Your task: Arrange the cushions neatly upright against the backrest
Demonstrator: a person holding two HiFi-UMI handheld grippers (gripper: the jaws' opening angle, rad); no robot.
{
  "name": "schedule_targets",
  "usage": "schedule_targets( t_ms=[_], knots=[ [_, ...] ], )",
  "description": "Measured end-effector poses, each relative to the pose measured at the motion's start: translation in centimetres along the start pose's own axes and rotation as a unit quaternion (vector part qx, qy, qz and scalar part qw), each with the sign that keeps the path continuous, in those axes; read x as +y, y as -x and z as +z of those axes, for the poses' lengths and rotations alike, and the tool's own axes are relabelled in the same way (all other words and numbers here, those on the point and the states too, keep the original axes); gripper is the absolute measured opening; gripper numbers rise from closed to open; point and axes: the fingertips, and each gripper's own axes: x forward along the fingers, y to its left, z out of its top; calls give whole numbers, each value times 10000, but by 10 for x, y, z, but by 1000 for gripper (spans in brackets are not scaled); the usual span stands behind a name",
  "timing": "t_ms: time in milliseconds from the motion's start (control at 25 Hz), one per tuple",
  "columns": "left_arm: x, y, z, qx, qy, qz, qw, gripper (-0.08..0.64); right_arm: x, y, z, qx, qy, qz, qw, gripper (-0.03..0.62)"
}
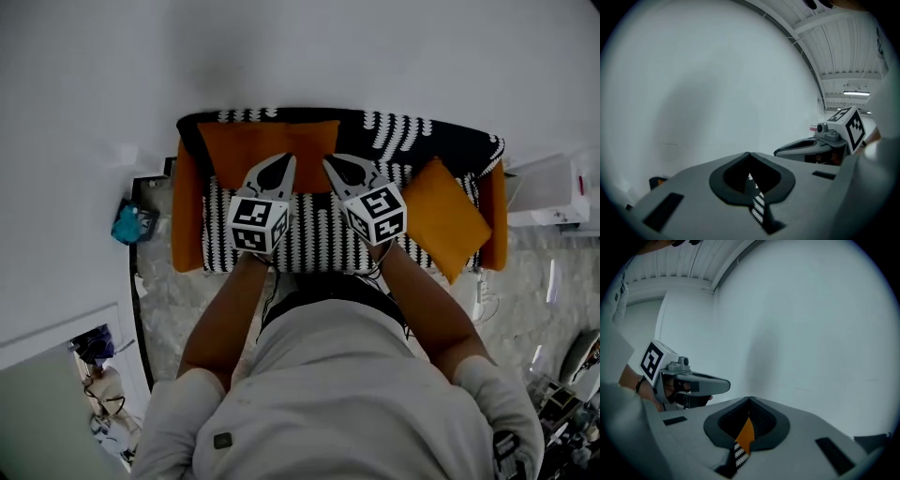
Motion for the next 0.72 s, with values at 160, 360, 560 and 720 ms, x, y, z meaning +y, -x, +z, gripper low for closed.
schedule_targets(
  t_ms=[160,360,560,720],
  knots=[
    [-30,-23,-5,51,-28,-398,9992,9,-21,24,-8,6,-57,-364,9993,25],
    [-77,-64,6,26,-234,-846,9961,9,-66,63,-11,-146,-154,-884,9959,25],
    [-141,-107,5,78,-427,-1196,9919,9,-115,110,-27,-254,-243,-1184,9923,25],
    [-197,-149,5,153,-492,-1274,9905,9,-158,158,-50,-193,-292,-1218,9919,25]
  ],
)
